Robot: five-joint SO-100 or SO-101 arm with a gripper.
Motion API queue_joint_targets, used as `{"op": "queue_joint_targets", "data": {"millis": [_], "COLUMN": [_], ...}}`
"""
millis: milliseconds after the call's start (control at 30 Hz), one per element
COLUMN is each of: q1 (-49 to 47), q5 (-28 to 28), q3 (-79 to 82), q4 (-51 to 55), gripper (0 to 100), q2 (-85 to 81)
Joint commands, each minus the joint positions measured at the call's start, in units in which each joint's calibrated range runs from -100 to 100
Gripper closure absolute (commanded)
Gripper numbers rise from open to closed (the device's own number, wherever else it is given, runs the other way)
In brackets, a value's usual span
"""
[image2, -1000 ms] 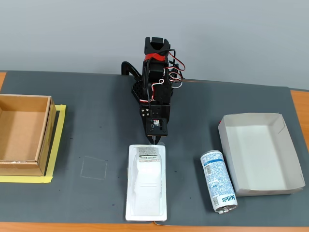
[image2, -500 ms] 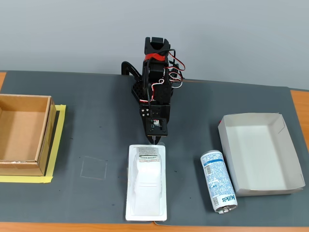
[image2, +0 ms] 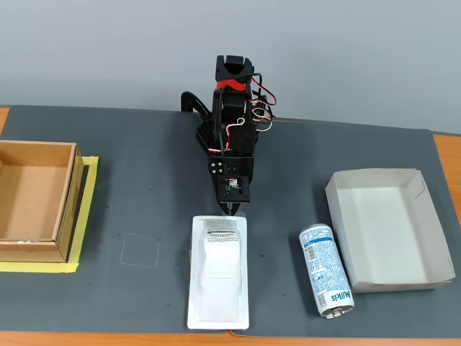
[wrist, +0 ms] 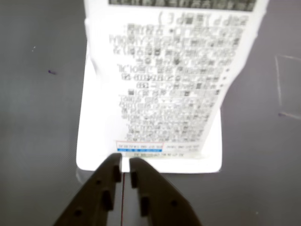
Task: Pick the sandwich and put it in the gray box
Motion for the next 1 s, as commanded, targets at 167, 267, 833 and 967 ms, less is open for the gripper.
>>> {"op": "queue_joint_targets", "data": {"millis": [167, 267, 833, 967], "q1": [-0.2, -0.2, -4.5, -4.4], "q5": [0.3, 0.3, -0.3, -0.4], "q3": [-0.1, -0.4, -18.4, -22.5], "q4": [0.1, 0.2, -0.6, -0.6], "gripper": [98, 98, 98, 98], "q2": [-0.4, -0.3, 18.9, 23.0]}}
